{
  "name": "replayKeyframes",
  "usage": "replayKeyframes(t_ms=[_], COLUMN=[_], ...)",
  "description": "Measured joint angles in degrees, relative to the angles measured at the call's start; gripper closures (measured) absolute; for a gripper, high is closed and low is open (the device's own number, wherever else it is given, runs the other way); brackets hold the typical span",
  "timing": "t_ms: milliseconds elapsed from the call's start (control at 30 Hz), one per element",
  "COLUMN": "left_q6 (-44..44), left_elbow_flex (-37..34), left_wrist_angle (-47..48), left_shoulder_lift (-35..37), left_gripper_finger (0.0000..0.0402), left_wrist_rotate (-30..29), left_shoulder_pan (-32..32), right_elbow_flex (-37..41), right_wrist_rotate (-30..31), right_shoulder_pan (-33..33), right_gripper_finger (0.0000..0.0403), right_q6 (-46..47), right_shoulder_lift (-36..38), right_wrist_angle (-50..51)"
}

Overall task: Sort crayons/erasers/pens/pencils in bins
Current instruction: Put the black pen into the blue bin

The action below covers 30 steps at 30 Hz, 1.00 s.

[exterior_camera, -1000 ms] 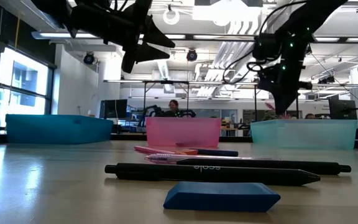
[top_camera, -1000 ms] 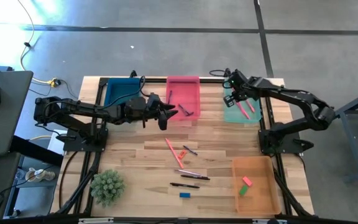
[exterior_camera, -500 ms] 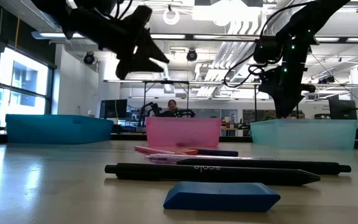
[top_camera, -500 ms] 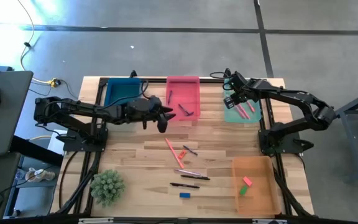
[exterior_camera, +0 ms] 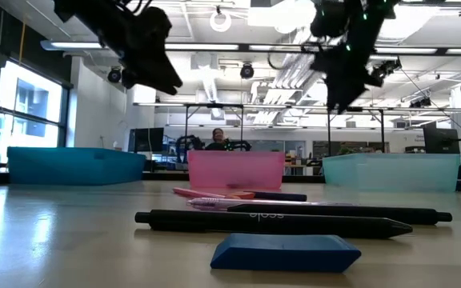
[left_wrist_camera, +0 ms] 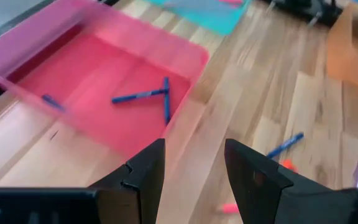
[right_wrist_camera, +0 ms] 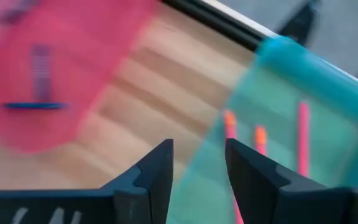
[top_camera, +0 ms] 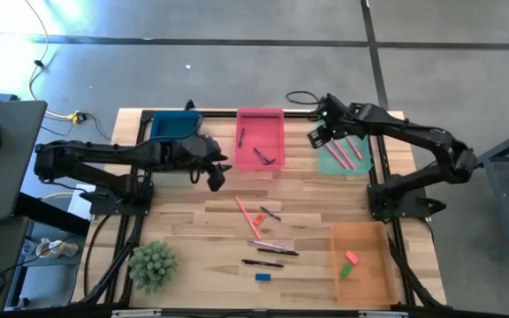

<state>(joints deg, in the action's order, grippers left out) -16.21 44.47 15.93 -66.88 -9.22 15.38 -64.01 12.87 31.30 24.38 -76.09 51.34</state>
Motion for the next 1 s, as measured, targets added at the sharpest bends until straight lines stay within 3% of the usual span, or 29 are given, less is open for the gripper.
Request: replayKeyframes(t_ms=[300, 700, 1000], left_q6=[-2.66, 0.55, 1.42], left_elbow_flex=[0.41, 0.41, 0.41], left_wrist_angle=[13.09, 13.46, 13.21], left_shoulder_lift=[5.85, 6.5, 6.32], left_gripper_finger=[0.0245, 0.0245, 0.0245], left_wrist_rotate=[-0.3, 3.28, 3.33], left_shoulder_pan=[2.45, 5.95, 6.03], right_elbow_flex=[-3.33, -3.35, -4.09], right_wrist_rotate=[0.62, 1.57, 1.57], right_shoulder_pan=[-17.36, -38.73, -49.41], right_gripper_finger=[0.0263, 0.0263, 0.0263], right_q6=[6.06, 20.3, 31.0], right_shoulder_lift=[0.0, -0.02, -3.54], right_wrist_angle=[0.08, -0.12, -6.25])
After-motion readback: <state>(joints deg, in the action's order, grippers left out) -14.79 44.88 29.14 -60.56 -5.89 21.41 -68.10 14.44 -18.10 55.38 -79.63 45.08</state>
